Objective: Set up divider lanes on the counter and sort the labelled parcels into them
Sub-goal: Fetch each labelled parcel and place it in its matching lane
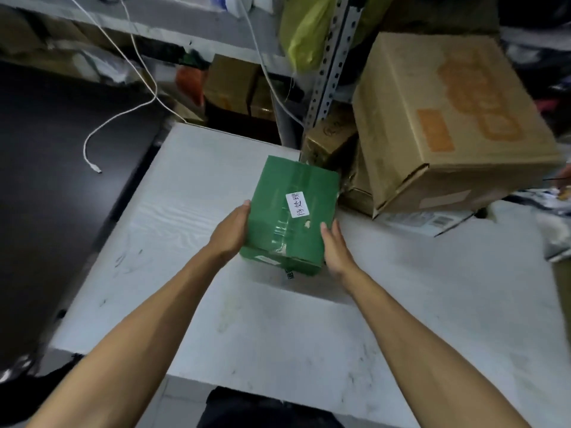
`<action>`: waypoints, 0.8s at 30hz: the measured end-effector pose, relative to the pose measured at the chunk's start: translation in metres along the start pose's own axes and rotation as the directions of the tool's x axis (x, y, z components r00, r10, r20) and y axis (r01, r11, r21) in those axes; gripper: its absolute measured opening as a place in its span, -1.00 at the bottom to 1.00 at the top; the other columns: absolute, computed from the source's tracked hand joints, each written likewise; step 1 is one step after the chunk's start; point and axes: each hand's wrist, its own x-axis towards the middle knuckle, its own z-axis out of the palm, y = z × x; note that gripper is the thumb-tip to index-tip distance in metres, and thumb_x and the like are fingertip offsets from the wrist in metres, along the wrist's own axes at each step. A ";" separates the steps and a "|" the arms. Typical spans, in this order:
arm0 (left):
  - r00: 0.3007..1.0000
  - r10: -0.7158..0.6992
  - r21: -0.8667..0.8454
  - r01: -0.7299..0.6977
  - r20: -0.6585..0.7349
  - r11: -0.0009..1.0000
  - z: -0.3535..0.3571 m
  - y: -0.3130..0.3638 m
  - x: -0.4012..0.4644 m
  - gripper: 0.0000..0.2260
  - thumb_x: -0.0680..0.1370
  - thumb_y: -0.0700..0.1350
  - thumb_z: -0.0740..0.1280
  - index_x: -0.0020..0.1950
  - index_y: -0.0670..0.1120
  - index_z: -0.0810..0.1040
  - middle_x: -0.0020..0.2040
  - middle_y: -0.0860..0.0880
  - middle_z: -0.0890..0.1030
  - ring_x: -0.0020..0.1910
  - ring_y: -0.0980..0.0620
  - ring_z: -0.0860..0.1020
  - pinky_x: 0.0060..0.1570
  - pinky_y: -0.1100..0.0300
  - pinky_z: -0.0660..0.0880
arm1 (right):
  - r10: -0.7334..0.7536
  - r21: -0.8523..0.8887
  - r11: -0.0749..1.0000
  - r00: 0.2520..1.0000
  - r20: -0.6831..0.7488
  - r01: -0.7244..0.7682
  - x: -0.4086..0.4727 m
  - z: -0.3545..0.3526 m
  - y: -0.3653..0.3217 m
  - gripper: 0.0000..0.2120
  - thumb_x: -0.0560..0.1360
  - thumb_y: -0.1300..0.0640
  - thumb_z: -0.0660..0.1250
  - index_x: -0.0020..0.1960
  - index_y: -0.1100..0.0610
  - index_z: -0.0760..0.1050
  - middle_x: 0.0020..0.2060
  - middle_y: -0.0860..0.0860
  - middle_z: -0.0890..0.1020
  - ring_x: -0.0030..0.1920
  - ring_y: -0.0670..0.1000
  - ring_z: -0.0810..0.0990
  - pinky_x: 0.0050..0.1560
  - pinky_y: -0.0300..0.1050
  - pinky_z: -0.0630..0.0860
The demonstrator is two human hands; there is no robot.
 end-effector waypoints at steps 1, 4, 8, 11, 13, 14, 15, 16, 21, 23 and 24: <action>0.999 -0.006 0.095 0.010 -0.035 0.995 -0.006 -0.001 0.003 -0.38 0.66 0.30 -0.14 0.34 0.05 0.59 0.30 -0.06 0.62 0.23 -0.08 0.58 0.31 -0.06 0.43 | -0.009 -0.032 0.999 1.000 -0.028 0.008 0.001 0.000 0.008 -0.23 0.53 -0.44 0.04 0.64 -0.10 0.09 0.56 0.00 0.31 0.55 0.06 0.30 0.54 0.17 0.27; 0.996 -0.050 0.274 0.068 -0.073 0.959 -0.027 -0.014 0.011 -0.34 0.70 0.28 -0.13 0.31 -0.12 0.59 0.29 -0.20 0.61 0.19 -0.18 0.58 0.26 -0.06 0.44 | 0.029 -0.115 0.993 0.996 -0.086 -0.039 -0.013 -0.003 0.018 -0.15 0.43 -0.61 -0.08 0.57 -0.18 0.24 0.48 -0.08 0.44 0.46 0.06 0.42 0.48 0.16 0.34; 0.987 -0.121 0.257 0.090 0.105 0.962 -0.036 -0.030 0.003 -0.40 0.70 0.28 -0.07 0.21 -0.08 0.62 0.21 -0.12 0.63 0.16 -0.14 0.59 0.27 -0.01 0.46 | 0.088 -0.102 0.990 0.994 -0.072 -0.095 -0.029 0.007 0.034 -0.18 0.45 -0.59 0.01 0.56 -0.16 0.25 0.44 -0.10 0.50 0.43 0.05 0.46 0.44 0.09 0.37; 0.988 -0.077 0.317 0.032 0.130 0.948 -0.032 -0.034 -0.001 -0.44 0.66 0.33 0.02 0.20 -0.04 0.62 0.18 -0.03 0.64 0.09 -0.04 0.59 0.11 0.06 0.46 | 0.089 -0.032 0.995 0.994 -0.070 -0.092 -0.033 0.015 0.041 -0.08 0.35 -0.65 0.08 0.60 -0.27 0.07 0.46 -0.14 0.46 0.41 0.03 0.45 0.45 0.12 0.37; 0.987 -0.070 0.256 0.031 0.145 0.966 -0.033 -0.037 0.002 -0.52 0.65 0.33 0.10 0.20 0.01 0.61 0.18 -0.04 0.65 0.07 -0.02 0.61 0.16 0.02 0.51 | 0.086 0.037 0.996 0.994 -0.063 -0.084 -0.035 0.012 0.040 -0.16 0.33 -0.64 0.15 0.52 -0.35 0.14 0.38 -0.12 0.52 0.33 0.04 0.54 0.37 0.15 0.46; 0.987 -0.065 0.223 0.030 0.149 0.974 -0.034 -0.039 0.004 -0.54 0.65 0.31 0.14 0.28 0.04 0.59 0.22 -0.03 0.64 0.10 -0.02 0.60 0.20 0.02 0.50 | 0.101 0.060 0.994 0.993 -0.066 -0.097 -0.035 0.010 0.039 -0.26 0.32 -0.62 0.18 0.43 -0.37 0.24 0.31 -0.07 0.58 0.24 0.09 0.61 0.28 0.21 0.53; 0.989 -0.037 0.213 0.005 0.144 0.977 -0.035 -0.037 0.006 -0.55 0.64 0.30 0.17 0.39 0.08 0.52 0.25 -0.01 0.61 0.13 -0.02 0.58 0.22 0.04 0.48 | 0.110 0.085 0.991 0.990 -0.088 -0.102 -0.036 0.007 0.039 -0.35 0.32 -0.62 0.19 0.30 -0.34 0.35 0.22 -0.02 0.63 0.13 0.13 0.67 0.17 0.26 0.60; 0.991 0.006 0.215 -0.035 0.136 0.976 -0.037 -0.034 0.006 -0.52 0.63 0.30 0.20 0.49 0.11 0.42 0.25 0.01 0.59 0.15 -0.02 0.56 0.20 0.05 0.45 | 0.121 0.097 0.989 0.983 -0.138 -0.108 -0.038 0.004 0.038 -0.36 0.32 -0.61 0.18 0.19 -0.22 0.42 0.11 0.02 0.65 0.04 0.15 0.70 0.09 0.28 0.64; 0.988 0.116 0.621 -0.154 0.102 0.769 -0.031 -0.007 0.006 -0.35 0.55 0.44 0.19 0.52 0.09 0.36 0.23 -0.02 0.64 0.20 -0.13 0.59 0.14 -0.03 0.48 | 0.104 0.041 0.994 0.961 -0.258 -0.096 -0.040 -0.008 0.048 -0.01 0.24 -0.70 0.15 0.03 0.25 0.47 0.01 0.23 0.63 0.06 0.26 0.64 0.11 0.38 0.57; 0.998 0.030 0.776 0.019 -0.048 0.630 -0.031 0.001 -0.003 -0.24 0.48 0.55 0.10 0.35 -0.02 0.50 0.18 -0.10 0.64 0.16 -0.20 0.59 0.02 -0.02 0.46 | 0.101 0.024 0.995 0.969 -0.226 -0.098 -0.042 -0.008 0.046 -0.13 0.29 -0.62 0.21 -0.01 0.22 0.47 0.00 0.20 0.64 0.04 0.19 0.65 0.14 0.36 0.57; 0.994 -0.035 0.778 0.104 -0.104 0.620 -0.032 0.001 -0.008 -0.17 0.44 0.59 0.08 0.29 -0.07 0.51 0.17 -0.13 0.63 0.14 -0.22 0.59 -0.02 -0.02 0.46 | 0.100 0.018 0.995 0.972 -0.214 -0.098 -0.042 -0.007 0.047 -0.20 0.30 -0.58 0.22 -0.03 0.18 0.46 -0.01 0.16 0.63 0.02 0.14 0.64 0.16 0.35 0.57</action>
